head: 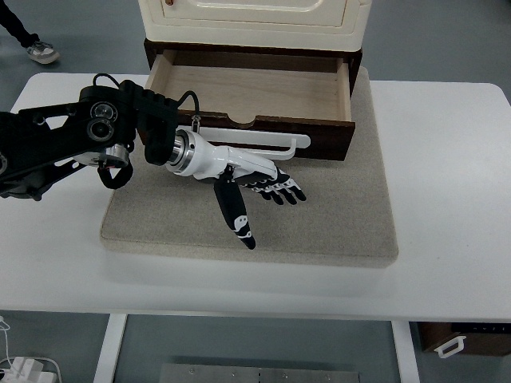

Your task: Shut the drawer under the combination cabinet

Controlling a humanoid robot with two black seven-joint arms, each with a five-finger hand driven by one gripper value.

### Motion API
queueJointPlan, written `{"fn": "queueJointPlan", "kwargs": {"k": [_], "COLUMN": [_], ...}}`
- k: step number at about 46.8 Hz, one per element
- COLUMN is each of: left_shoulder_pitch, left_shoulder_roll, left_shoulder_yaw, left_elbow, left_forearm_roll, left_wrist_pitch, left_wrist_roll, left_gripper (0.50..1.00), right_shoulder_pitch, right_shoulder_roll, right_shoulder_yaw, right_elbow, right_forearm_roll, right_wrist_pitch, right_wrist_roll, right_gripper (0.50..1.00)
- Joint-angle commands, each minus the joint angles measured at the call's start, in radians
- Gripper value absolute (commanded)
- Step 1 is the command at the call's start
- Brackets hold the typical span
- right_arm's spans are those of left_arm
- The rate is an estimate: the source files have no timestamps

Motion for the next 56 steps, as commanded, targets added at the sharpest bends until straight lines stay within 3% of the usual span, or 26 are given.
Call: {"fn": "queueJointPlan", "kwargs": {"k": [1,30,56], "left_shoulder_pitch": [-0.001,-0.004,-0.021], "left_shoulder_roll": [0.000,-0.014,-0.025], "left_shoulder_yaw": [-0.001,-0.016,-0.087], "left_elbow": [0.007,0.093,0.254], "left_forearm_roll": [0.010,0.048,0.046], "left_wrist_pitch": [-0.001,-0.001,-0.011], "left_wrist_roll": [-0.001,-0.016,-0.048], "left_gripper": [1.000,1.000,1.000], "right_shoulder_pitch": [0.000,0.000,0.000], "right_shoulder_roll": [0.000,0.000,0.000], "right_shoulder_yaw": [0.000,0.000,0.000], "right_elbow": [0.000,0.000,0.000], "right_forearm_roll": [0.000,0.000,0.000], "right_wrist_pitch": [0.000,0.000,0.000], "right_wrist_roll": [0.000,0.000,0.000], "right_gripper": [0.952,0.952,0.952]}}
